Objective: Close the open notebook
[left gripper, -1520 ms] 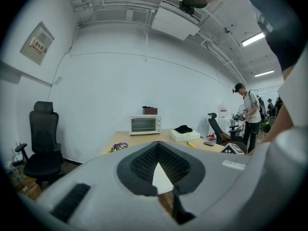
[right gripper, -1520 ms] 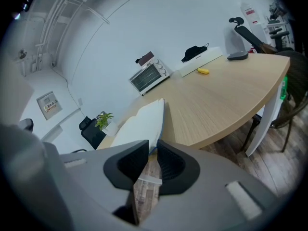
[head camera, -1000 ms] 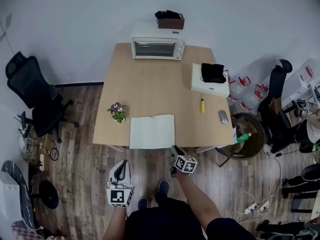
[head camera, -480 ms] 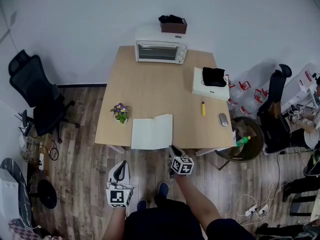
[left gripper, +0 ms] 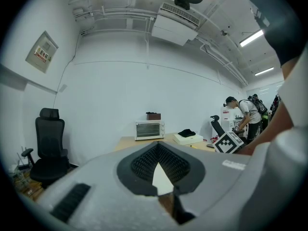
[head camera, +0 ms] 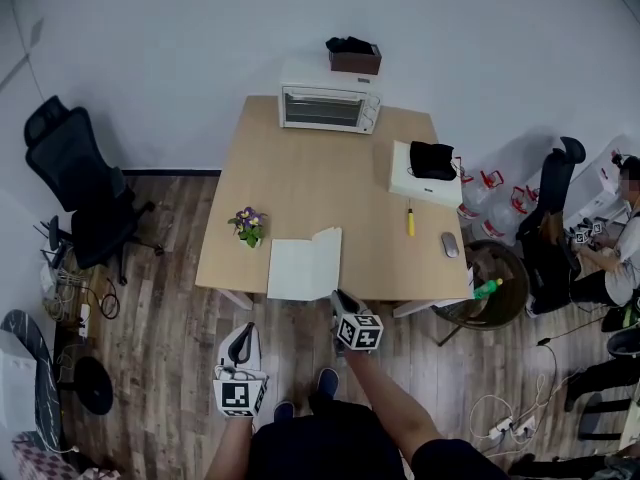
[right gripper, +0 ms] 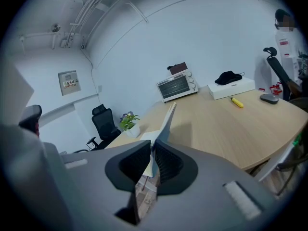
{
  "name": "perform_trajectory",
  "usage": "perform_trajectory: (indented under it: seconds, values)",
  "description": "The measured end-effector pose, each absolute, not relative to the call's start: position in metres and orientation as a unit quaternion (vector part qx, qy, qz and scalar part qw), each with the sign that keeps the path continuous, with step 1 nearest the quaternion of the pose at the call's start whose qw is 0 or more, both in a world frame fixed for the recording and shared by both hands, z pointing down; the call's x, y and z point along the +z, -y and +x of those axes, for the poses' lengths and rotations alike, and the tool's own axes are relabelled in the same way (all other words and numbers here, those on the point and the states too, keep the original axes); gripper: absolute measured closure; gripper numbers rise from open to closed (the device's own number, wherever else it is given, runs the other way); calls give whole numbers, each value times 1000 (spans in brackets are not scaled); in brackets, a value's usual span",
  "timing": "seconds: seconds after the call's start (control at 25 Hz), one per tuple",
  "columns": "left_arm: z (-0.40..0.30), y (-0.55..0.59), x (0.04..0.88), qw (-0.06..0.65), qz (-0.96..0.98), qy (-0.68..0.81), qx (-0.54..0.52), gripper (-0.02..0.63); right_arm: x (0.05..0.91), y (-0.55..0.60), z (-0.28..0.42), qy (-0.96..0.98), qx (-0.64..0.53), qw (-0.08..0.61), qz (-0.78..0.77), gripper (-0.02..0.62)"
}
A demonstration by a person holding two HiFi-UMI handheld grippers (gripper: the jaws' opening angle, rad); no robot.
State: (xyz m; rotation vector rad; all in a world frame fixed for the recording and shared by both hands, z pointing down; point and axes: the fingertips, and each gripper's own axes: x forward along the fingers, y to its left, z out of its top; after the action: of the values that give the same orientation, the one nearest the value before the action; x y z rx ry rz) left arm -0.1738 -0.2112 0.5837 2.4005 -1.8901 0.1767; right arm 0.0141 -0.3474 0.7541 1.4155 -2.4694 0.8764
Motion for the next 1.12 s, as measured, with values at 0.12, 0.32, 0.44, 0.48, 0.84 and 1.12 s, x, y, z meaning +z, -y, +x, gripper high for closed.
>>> perform_trajectory:
  seconds: [0.12, 0.32, 0.44, 0.48, 0.84, 1.12]
  values:
    - [-180, 204, 587, 48, 779, 622, 61, 611, 750, 346, 5, 830, 293, 81, 468, 552]
    - [-187, 197, 582, 46, 773, 630, 56, 611, 746, 344, -6, 838, 283, 93, 457, 552]
    - [-189, 195, 583, 50, 772, 631, 57, 611, 743, 343, -14, 843, 281, 96, 449, 552]
    - [-189, 194, 583, 53, 771, 632, 57, 611, 742, 343, -16, 845, 278, 98, 445, 552]
    - [-188, 189, 587, 55, 767, 637, 59, 611, 735, 338, -40, 869, 258, 104, 409, 551]
    - [-192, 187, 584, 55, 761, 643, 58, 611, 730, 334, -61, 887, 249, 103, 375, 540]
